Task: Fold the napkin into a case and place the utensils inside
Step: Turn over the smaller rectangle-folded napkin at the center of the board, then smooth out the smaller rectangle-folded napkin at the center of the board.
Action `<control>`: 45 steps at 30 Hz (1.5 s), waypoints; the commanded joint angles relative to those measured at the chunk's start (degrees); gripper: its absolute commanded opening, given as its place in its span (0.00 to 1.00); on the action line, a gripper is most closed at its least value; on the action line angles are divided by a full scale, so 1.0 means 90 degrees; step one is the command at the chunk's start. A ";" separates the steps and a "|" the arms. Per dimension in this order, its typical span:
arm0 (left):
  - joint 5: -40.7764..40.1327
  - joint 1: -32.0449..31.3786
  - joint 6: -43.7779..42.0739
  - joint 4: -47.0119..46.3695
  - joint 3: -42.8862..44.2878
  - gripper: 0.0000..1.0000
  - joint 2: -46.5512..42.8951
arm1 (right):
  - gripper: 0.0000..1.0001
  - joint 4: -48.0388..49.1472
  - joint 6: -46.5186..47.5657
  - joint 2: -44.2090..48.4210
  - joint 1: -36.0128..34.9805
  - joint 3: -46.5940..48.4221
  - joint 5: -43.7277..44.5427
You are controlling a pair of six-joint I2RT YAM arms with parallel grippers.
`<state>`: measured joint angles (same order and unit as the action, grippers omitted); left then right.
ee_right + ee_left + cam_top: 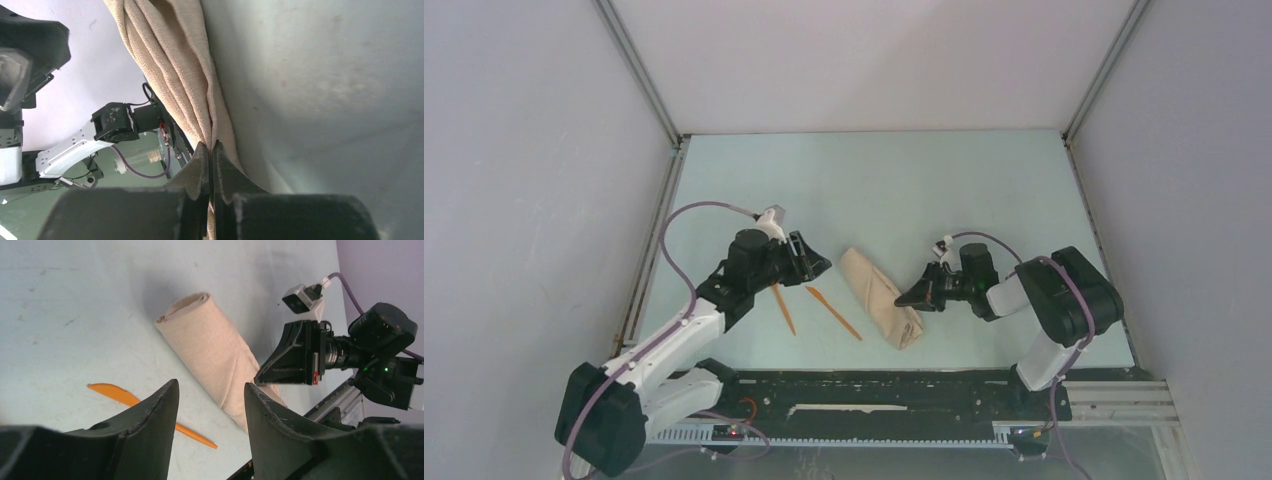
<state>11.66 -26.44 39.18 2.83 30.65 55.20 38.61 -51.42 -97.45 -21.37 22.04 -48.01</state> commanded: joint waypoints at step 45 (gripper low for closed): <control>0.1380 -0.0520 0.0706 -0.1713 0.2876 0.54 0.4655 | 0.52 -0.7145 0.2240 0.3540 -0.1379 0.1994 0.3057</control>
<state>21.93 -31.31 47.86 -13.58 55.27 99.57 -29.76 -30.79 -64.16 -33.36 38.74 -13.72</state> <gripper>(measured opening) 0.542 0.507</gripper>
